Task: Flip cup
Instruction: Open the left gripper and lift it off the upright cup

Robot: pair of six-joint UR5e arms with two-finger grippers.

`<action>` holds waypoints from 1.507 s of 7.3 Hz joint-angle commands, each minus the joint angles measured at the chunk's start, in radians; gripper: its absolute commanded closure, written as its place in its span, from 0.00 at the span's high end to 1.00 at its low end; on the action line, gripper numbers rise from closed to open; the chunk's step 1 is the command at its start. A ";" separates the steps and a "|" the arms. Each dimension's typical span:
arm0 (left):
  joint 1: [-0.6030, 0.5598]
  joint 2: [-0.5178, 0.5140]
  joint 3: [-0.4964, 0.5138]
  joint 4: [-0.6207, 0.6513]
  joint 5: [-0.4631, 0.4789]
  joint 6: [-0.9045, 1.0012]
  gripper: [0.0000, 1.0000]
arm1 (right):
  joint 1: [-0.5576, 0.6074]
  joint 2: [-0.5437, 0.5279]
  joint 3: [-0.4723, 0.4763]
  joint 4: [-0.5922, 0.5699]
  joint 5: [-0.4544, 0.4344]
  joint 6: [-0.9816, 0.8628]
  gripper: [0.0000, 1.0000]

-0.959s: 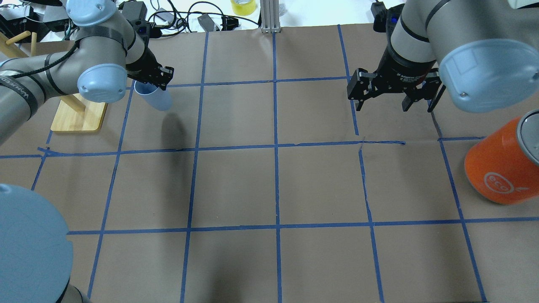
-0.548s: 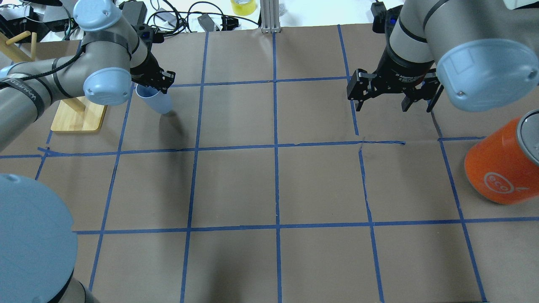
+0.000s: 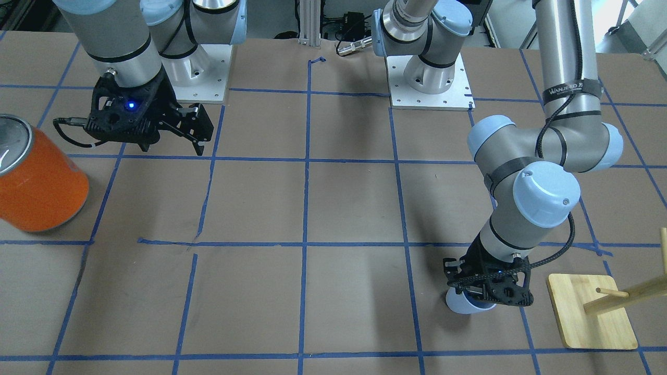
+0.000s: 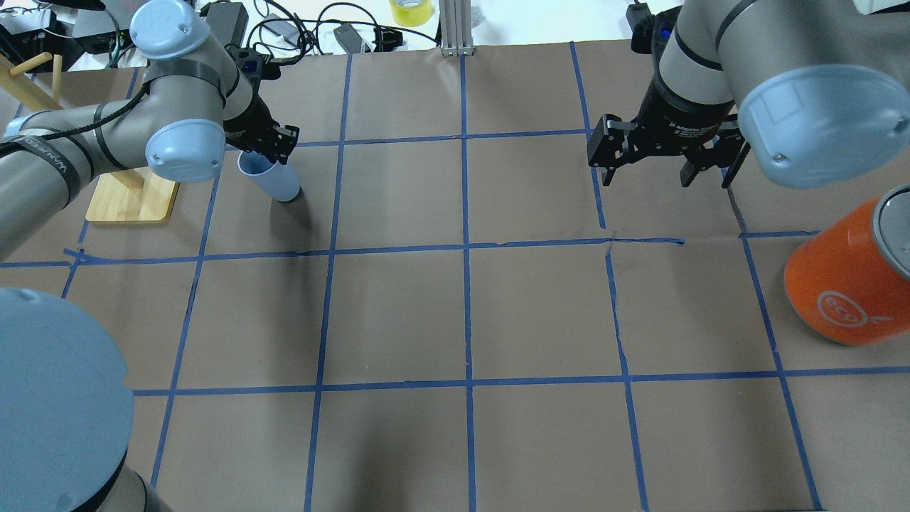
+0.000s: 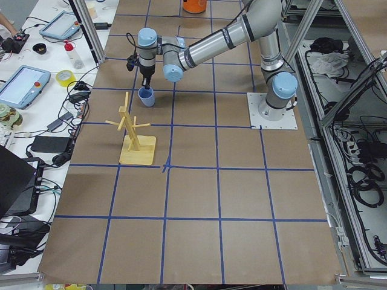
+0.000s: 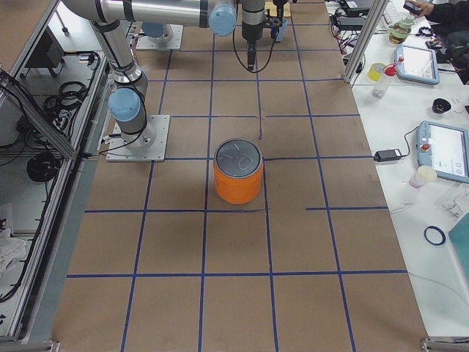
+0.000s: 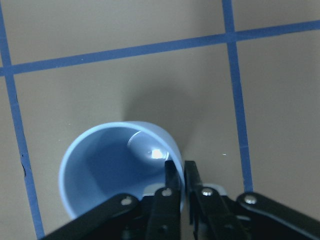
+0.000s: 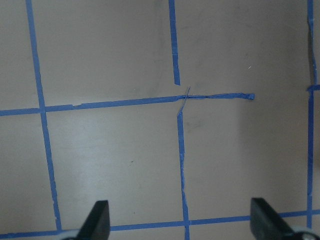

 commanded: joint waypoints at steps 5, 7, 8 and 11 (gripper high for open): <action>-0.161 0.275 0.076 -0.431 0.115 -0.089 0.76 | -0.001 -0.003 -0.002 0.002 -0.009 -0.010 1.00; -0.155 0.384 0.176 -0.654 0.120 -0.090 0.85 | -0.002 -0.005 -0.002 0.002 -0.009 -0.011 1.00; -0.149 0.423 0.183 -0.700 0.103 -0.104 0.91 | -0.002 -0.005 -0.003 0.002 -0.009 -0.011 1.00; -0.121 0.449 0.138 -0.669 0.094 -0.110 0.97 | -0.002 -0.005 -0.003 0.000 -0.008 -0.014 1.00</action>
